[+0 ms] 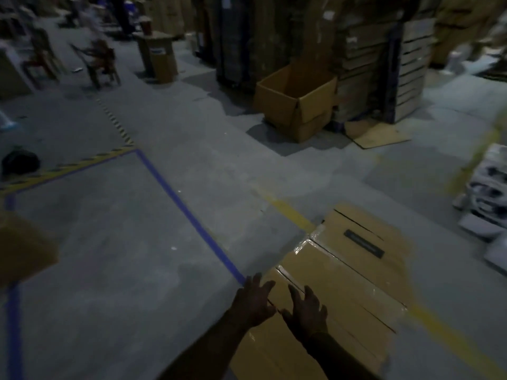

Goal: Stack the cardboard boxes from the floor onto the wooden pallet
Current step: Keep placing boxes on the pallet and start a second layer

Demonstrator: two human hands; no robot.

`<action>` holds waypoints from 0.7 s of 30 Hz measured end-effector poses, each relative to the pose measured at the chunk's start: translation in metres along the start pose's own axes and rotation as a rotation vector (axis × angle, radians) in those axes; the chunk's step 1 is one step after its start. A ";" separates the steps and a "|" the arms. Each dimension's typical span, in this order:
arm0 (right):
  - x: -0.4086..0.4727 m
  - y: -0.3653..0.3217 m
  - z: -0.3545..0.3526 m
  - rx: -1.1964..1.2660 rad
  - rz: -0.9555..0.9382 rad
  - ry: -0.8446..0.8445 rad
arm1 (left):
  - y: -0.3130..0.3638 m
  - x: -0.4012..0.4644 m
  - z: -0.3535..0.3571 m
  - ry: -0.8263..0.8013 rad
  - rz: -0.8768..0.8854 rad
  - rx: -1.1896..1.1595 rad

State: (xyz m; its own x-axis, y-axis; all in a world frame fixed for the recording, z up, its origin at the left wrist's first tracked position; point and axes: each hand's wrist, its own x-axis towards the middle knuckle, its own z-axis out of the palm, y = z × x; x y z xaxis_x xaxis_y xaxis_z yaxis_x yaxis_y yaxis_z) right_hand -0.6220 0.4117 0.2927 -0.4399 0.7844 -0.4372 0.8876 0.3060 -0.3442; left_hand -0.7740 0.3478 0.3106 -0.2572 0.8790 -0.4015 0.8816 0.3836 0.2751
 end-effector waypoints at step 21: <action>-0.024 -0.073 0.029 0.334 0.842 0.261 | -0.027 0.103 -0.026 -0.383 0.733 0.336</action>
State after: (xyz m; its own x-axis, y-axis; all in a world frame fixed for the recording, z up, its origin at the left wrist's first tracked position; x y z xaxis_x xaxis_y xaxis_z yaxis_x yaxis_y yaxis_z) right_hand -0.6799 0.3548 0.3040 0.4090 0.7856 -0.4643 0.7968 -0.5554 -0.2380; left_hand -0.8351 0.4357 0.2847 0.5134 0.6931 -0.5059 0.8576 -0.3937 0.3309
